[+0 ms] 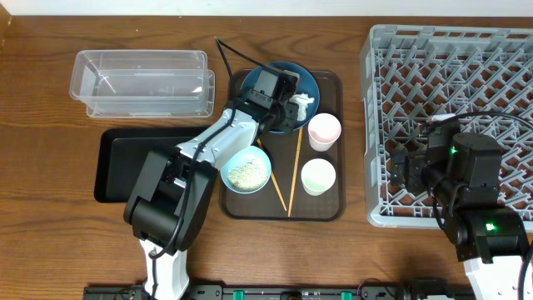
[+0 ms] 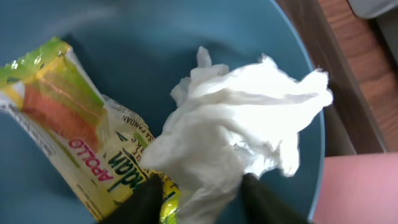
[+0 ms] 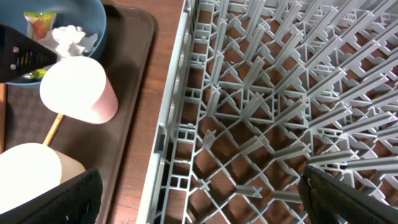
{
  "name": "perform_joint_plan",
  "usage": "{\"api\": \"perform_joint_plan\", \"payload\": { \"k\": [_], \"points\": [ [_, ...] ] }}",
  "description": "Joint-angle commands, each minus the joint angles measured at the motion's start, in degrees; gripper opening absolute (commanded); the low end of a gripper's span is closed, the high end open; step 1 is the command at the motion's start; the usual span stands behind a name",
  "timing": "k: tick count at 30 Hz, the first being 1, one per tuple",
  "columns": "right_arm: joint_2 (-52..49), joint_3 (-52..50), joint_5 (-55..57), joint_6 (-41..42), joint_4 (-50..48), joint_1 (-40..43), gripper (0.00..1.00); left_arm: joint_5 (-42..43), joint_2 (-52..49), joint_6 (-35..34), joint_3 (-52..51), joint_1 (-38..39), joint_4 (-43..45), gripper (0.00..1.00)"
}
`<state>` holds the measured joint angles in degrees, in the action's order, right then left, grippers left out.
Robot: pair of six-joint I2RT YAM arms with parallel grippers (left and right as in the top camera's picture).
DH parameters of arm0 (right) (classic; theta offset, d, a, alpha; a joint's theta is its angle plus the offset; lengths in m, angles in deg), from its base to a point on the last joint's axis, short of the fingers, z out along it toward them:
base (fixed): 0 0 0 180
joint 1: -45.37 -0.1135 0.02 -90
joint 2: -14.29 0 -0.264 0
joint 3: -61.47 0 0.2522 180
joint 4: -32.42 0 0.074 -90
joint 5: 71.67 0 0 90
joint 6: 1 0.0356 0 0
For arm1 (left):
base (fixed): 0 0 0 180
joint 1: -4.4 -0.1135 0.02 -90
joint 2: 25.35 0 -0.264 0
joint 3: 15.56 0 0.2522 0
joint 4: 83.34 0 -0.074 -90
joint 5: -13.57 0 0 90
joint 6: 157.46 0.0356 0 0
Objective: Sort waste into correct bins and load items into the dishwasher rack
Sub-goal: 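Grasp the crumpled white tissue with the left gripper, then carry the tissue left and drop it into the clear bin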
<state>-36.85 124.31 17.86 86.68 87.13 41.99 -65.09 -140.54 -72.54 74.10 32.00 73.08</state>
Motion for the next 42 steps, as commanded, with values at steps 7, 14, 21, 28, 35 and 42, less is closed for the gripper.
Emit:
{"api": "perform_joint_plan", "payload": {
  "k": [7, 14, 21, 28, 35, 42],
  "points": [
    [0.24, 1.29, -0.42, 0.11, 0.02, 1.11, 0.99, 0.26, -0.39, -0.13, 1.11, 1.2, -0.57, 0.06],
    [0.24, 1.29, -0.39, 0.11, 0.61, 1.11, 0.99, 0.15, 4.39, -0.13, 1.11, -0.72, -0.59, 0.06],
    [0.24, 1.29, -0.42, 0.11, 0.66, 1.11, 0.99, -0.48, 14.25, -0.07, 1.11, -7.5, -0.81, 0.06],
    [0.24, 1.29, -0.42, 0.11, 0.92, 1.11, 0.99, -5.44, 17.11, -0.07, 1.11, -17.25, -2.84, 0.06],
    [0.24, 1.29, -0.42, 0.11, 1.31, 1.11, 0.99, -5.42, 15.47, -0.07, 1.09, -25.46, -5.84, 0.09],
    [0.24, 1.29, -0.42, 0.13, 1.68, 1.11, 0.99, -5.35, 15.21, -0.07, 1.09, -28.83, -5.99, 0.6]
  ]
}}
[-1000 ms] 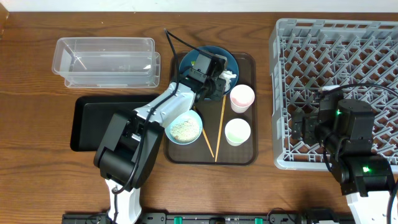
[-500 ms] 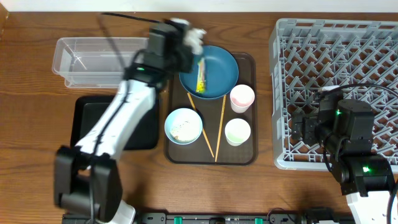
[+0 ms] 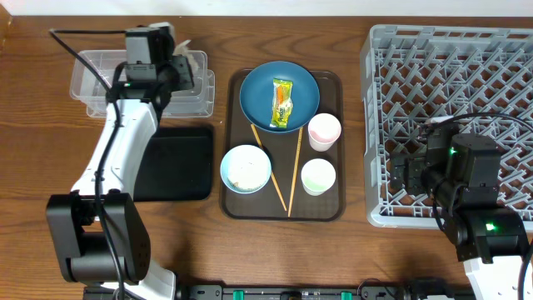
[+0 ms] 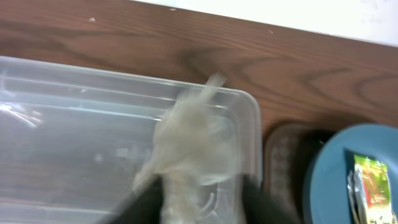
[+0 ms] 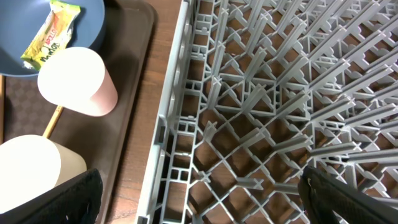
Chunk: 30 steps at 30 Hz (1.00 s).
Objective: Sort waste into correct bins and load items into the dishwasher rack
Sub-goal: 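Carry the tissue left and drop it into the clear bin, then reach the left gripper back and grasp the yellow snack wrapper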
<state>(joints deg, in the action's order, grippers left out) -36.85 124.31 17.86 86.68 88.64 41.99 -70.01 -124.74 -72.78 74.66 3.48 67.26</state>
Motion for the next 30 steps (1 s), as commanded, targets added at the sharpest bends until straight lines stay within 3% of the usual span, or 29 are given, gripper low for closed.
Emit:
{"api": "perform_joint_plan", "payload": {
  "k": [1, 8, 17, 30],
  "points": [
    [0.24, 1.29, -0.42, 0.11, 0.17, 1.11, 0.99, -0.44, -0.59, 0.17, 0.52, -0.28, -0.39, 0.66],
    [0.24, 1.29, -0.42, 0.11, 0.2, 1.11, 0.99, 7.61, -0.59, 0.15, 0.52, 2.23, -0.39, 0.68],
    [0.24, 1.29, -0.42, 0.13, 0.22, 1.11, 0.99, 6.82, -1.6, 1.2, 0.52, 12.9, -0.26, 0.68],
    [0.24, 1.29, -0.42, 0.13, 0.28, 1.11, 0.99, 5.6, -13.92, 0.98, 0.52, 20.48, 0.79, 0.68]
  ]
}}
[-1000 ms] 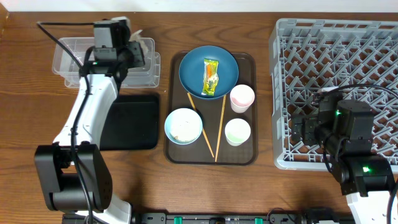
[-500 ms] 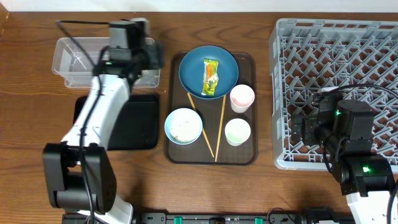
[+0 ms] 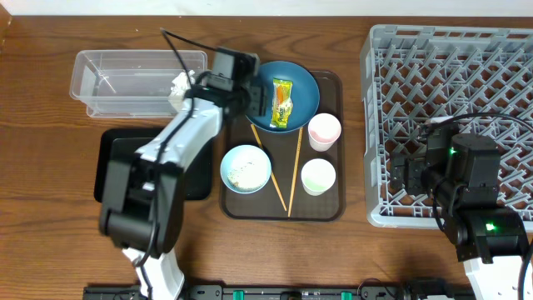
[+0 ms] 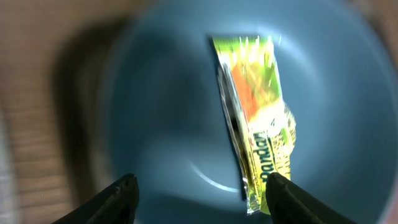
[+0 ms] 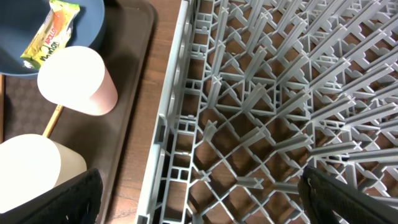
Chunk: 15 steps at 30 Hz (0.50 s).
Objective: Sort waste into correct bins and load items into the dishwasher rack
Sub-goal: 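Reach the left gripper back and grasp the yellow snack wrapper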
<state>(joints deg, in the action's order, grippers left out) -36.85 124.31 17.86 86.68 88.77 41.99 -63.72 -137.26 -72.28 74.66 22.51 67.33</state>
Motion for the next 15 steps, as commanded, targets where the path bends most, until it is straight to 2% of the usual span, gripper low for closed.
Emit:
{"api": "perform_joint_plan", "payload": {
  "k": [1, 15],
  "points": [
    [0.24, 1.29, -0.42, 0.13, 0.17, 1.11, 0.99, -0.7, -1.88, 0.46, 0.52, 1.86, 1.18, 0.68],
    [0.24, 1.29, -0.42, 0.11, 0.57, 1.11, 0.99, -0.7, -6.69, 0.44, 0.52, 4.26, 5.68, 0.68]
  ]
}}
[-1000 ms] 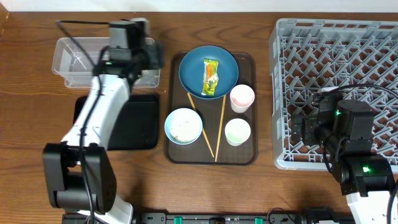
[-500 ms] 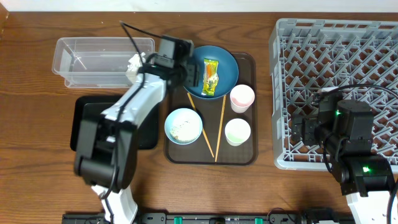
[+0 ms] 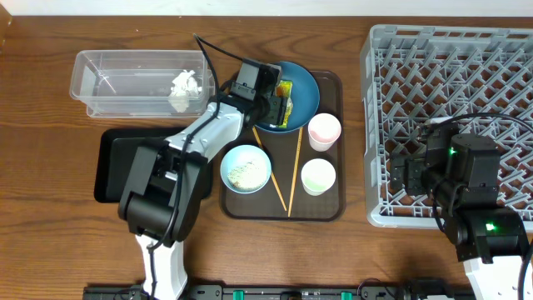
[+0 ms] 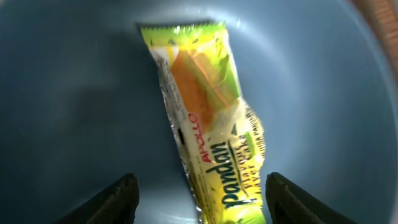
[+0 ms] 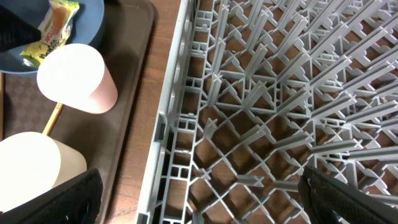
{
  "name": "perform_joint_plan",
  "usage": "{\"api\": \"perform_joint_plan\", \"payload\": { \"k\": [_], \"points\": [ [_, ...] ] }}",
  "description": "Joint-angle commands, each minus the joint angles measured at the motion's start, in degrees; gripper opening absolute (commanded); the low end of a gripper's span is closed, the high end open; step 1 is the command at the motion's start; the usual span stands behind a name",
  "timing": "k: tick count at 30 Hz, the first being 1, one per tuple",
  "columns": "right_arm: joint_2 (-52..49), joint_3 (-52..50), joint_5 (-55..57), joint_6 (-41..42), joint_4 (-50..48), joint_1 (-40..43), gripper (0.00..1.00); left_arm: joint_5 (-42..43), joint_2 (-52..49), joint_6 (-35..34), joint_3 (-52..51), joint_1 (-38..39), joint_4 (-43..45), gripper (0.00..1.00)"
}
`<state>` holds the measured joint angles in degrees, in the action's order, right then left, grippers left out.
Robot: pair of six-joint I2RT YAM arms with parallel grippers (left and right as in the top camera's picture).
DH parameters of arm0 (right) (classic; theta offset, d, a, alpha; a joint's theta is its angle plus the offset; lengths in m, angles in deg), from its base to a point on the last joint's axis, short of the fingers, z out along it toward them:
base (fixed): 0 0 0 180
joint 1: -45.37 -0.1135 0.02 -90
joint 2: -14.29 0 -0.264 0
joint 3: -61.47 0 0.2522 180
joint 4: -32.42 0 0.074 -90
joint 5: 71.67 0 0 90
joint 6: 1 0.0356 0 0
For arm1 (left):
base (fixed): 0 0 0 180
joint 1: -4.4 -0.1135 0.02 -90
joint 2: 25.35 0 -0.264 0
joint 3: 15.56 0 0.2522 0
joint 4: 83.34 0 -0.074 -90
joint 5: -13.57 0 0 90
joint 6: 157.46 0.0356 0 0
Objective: Sort waste into correct bins and load items into the dishwasher rack
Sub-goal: 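Reach the left gripper back and grasp the yellow snack wrapper, then carry the wrapper left and release it into the clear bin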
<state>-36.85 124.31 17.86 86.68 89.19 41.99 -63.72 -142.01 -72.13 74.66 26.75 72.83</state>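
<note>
A yellow-green snack wrapper (image 4: 208, 137) lies flat in the blue plate (image 4: 81, 93) on the brown tray (image 3: 326, 208). My left gripper (image 4: 202, 205) hangs open right over the wrapper, one finger on each side of its lower end. A crumpled white tissue (image 3: 183, 85) sits in the clear plastic bin (image 3: 125, 75). My right gripper (image 5: 199, 199) stands open and empty over the grey dishwasher rack (image 3: 454, 100). A pink cup (image 3: 324, 131), a pale green cup (image 3: 318, 177), a light blue bowl (image 3: 246, 169) and chopsticks (image 3: 296, 171) rest on the tray.
A black tray (image 3: 117, 162) lies left of the brown tray, below the clear bin. The rack fills the right side of the table. The left arm reaches across the gap between bin and plate.
My left gripper has come closer down over the snack wrapper on the blue plate, still open. The right arm has not moved.
My left gripper was shut on the white tissue on the blue plate. Then it held the tissue over the clear bin. After that the tissue lay in the bin and the gripper was open over the plate, now low around the wrapper.
</note>
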Motion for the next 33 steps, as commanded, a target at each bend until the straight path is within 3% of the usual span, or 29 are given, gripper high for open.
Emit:
{"api": "perform_joint_plan", "payload": {
  "k": [1, 5, 10, 15, 25, 33],
  "points": [
    [0.24, 1.29, -0.42, 0.11, 0.15, 1.11, 0.99, -0.7, -2.1, 0.28, 0.52, 0.02, 0.26, 0.68],
    [0.24, 1.29, -0.39, 0.11, 0.15, 1.11, 0.99, -0.7, -2.73, 0.31, 0.52, 0.02, 0.81, 0.64],
    [0.24, 1.29, -0.42, 0.11, 0.15, 1.11, 0.99, -0.7, -2.82, 0.31, 0.52, 0.02, 1.31, 0.3],
    [0.24, 1.29, -0.42, 0.11, 0.15, 1.11, 0.99, -0.7, -2.62, 0.28, 0.52, 0.02, 1.88, 0.06],
    [0.24, 1.29, -0.39, 0.11, 0.2, 1.11, 0.99, -1.07, 2.89, 0.31, 0.55, -0.76, 1.42, 0.06],
    [0.24, 1.29, -0.42, 0.11, 0.24, 1.11, 0.99, -6.47, 13.07, 0.35, 0.55, -5.57, -1.53, 0.06]
  ]
}}
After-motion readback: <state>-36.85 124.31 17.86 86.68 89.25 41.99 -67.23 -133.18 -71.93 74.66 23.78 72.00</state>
